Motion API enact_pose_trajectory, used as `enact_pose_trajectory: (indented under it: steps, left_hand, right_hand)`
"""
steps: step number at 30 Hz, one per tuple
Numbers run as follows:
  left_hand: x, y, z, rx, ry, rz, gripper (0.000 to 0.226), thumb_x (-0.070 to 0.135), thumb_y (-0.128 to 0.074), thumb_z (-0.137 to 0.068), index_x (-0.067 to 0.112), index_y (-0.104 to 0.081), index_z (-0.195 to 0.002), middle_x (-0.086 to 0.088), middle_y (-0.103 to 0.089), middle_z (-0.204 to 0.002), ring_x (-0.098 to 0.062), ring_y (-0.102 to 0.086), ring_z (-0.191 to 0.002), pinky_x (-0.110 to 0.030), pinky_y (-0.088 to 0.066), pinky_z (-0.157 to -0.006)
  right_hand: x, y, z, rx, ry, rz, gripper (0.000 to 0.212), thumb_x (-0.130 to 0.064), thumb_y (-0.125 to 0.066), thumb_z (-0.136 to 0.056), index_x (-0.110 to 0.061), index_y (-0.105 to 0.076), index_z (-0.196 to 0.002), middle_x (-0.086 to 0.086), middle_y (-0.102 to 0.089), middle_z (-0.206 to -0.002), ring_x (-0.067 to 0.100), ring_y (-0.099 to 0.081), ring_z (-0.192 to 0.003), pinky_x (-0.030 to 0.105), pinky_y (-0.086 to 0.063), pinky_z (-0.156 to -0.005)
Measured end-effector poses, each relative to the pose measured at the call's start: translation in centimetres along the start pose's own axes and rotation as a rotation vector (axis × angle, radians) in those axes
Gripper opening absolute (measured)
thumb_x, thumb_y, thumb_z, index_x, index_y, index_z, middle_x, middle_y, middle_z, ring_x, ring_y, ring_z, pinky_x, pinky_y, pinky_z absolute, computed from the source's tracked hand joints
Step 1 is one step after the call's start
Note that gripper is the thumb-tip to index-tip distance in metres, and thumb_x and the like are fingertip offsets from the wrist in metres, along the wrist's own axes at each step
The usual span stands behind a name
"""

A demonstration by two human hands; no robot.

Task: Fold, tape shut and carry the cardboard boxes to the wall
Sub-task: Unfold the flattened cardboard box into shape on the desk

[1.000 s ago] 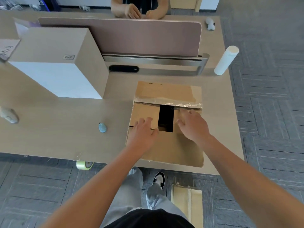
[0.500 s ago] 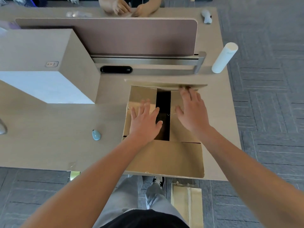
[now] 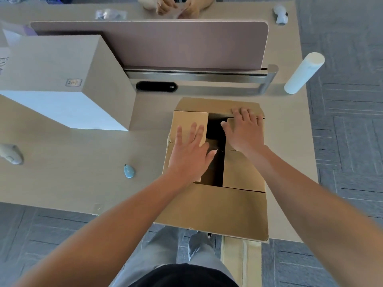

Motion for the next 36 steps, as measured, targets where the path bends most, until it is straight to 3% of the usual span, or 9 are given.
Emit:
enact_pose_trajectory:
  steps: [4,11,15,19,23,29,33,36]
  left_hand:
    - [-0.7,2.7,0.9,0.104,0.027,0.025,0.067,0.059,-0.014,-0.107,0.030,-0.070,-0.127,-0.011,-0.022,-0.171,-0.031,-0.005,-0.160,-0.065,-0.004,-0.124]
    - [-4.7,6.3,4.3,0.178,0.177,0.013,0.068,0.061,-0.022,-0.106,0.019,-0.052,-0.150,-0.012,-0.020,-0.171,-0.031,-0.008,-0.160,-0.062,-0.011,-0.125]
    - [-9.3,5.6,5.5,0.082,0.301,-0.004,0.082,0.063,-0.032,-0.103,0.007,-0.024,-0.163,-0.013,-0.003,-0.173,-0.032,0.003,-0.160,-0.059,-0.010,-0.127]
    - [-13.1,1.7,6.1,-0.040,0.371,-0.059,0.083,0.065,-0.033,-0.102,0.007,-0.029,-0.161,-0.013,0.005,-0.173,-0.033,0.012,-0.159,-0.061,-0.003,-0.127]
    - [-11.0,-3.7,6.6,-0.106,0.368,0.079,0.087,0.065,-0.026,-0.103,0.005,-0.013,-0.164,-0.015,-0.002,-0.173,-0.033,0.005,-0.160,-0.059,-0.006,-0.128]
    - [-5.0,-8.5,8.0,-0.030,0.460,0.340,0.097,0.069,-0.024,-0.100,0.001,0.009,-0.162,-0.018,0.011,-0.172,-0.034,0.012,-0.159,-0.064,-0.011,-0.125]
    - [-4.9,-9.0,7.6,-0.007,0.505,0.350,0.101,0.072,-0.020,-0.097,0.000,0.008,-0.162,-0.019,0.009,-0.172,-0.035,0.008,-0.159,-0.065,-0.013,-0.124]
    - [-4.9,-9.3,7.4,-0.013,0.491,0.331,0.103,0.074,-0.017,-0.097,-0.001,0.009,-0.162,-0.020,0.009,-0.171,-0.036,0.007,-0.159,-0.065,-0.014,-0.124]
  right_hand:
    - [-0.1,-0.3,0.4,0.003,-0.007,0.018,0.074,-0.067,-0.023,-0.104,-0.025,-0.020,-0.165,0.005,-0.017,-0.174,0.029,-0.008,-0.161,0.054,-0.006,-0.130]
    - [0.0,-0.8,0.7,-0.019,0.006,0.075,0.079,-0.068,-0.026,-0.103,-0.025,-0.006,-0.167,0.004,-0.001,-0.176,0.027,0.004,-0.162,0.053,-0.002,-0.130]
    - [-0.2,-0.5,1.0,-0.042,-0.005,0.089,0.084,-0.066,-0.037,-0.103,-0.023,-0.005,-0.167,0.006,0.000,-0.176,0.028,0.004,-0.162,0.054,-0.005,-0.130]
    - [-2.3,-0.1,3.6,-0.027,0.056,0.055,0.081,-0.058,-0.049,-0.103,-0.021,-0.015,-0.166,0.010,-0.008,-0.175,0.032,-0.004,-0.162,0.053,-0.013,-0.130]
    - [-5.1,-2.3,8.5,-0.093,0.181,0.129,0.073,-0.056,-0.043,-0.106,-0.027,-0.015,-0.167,0.007,-0.007,-0.176,0.030,-0.003,-0.162,0.049,-0.012,-0.130]
    - [-6.7,-4.4,12.6,-0.215,0.326,0.319,0.059,-0.054,-0.029,-0.109,-0.024,-0.045,-0.157,0.003,-0.043,-0.164,0.026,-0.017,-0.160,0.049,-0.010,-0.131]
    - [-6.9,-4.2,12.2,-0.301,0.337,0.482,0.060,-0.056,-0.025,-0.109,-0.022,-0.060,-0.143,0.002,-0.058,-0.151,0.023,-0.022,-0.159,0.054,-0.007,-0.128]
    - [-7.0,-2.3,12.6,-0.261,0.334,0.498,0.058,-0.055,-0.026,-0.109,-0.024,-0.065,-0.136,0.000,-0.061,-0.147,0.021,-0.023,-0.158,0.057,-0.005,-0.128]
Point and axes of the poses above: each hand's wrist, its own z-axis away from the middle knuckle, its own y-axis out of the back of the hand, x = y × z, the point moved 9 cm from there along -z, towards the middle knuckle
